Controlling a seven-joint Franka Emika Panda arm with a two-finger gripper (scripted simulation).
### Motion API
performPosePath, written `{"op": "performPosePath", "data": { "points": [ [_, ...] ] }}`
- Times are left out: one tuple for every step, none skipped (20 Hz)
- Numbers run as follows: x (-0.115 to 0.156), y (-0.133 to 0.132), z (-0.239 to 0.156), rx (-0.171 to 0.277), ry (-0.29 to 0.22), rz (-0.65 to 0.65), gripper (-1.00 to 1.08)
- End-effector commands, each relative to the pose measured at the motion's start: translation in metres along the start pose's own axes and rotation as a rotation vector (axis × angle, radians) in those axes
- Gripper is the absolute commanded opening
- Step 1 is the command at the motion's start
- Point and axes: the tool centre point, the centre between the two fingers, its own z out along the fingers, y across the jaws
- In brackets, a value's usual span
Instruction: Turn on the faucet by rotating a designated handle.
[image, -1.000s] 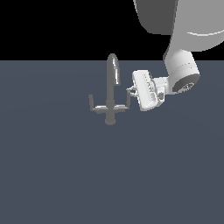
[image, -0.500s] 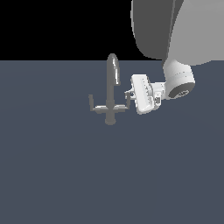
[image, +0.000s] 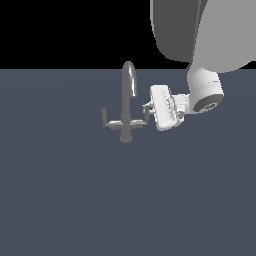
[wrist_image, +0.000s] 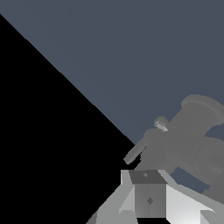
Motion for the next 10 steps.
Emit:
{"op": "performPosePath", "data": {
  "points": [
    [-0.003,0.001,0.000,0.000,0.000,0.000,-1.00],
    [-0.004,0.002,0.000,0.000,0.000,0.000,-1.00],
    [-0.006,0.003,0.000,0.000,0.000,0.000,-1.00],
    [-0.007,0.003,-0.001,0.000,0.000,0.000,-1.00],
    [-0.009,0.004,-0.001,0.000,0.000,0.000,-1.00],
    [-0.010,0.005,-0.001,0.000,0.000,0.000,-1.00],
    [-0.011,0.005,-0.001,0.000,0.000,0.000,-1.00],
    [-0.013,0.006,-0.001,0.000,0.000,0.000,-1.00],
    [-0.014,0.007,-0.001,0.000,0.000,0.000,-1.00],
    [-0.016,0.008,-0.001,0.000,0.000,0.000,-1.00]
  ]
}}
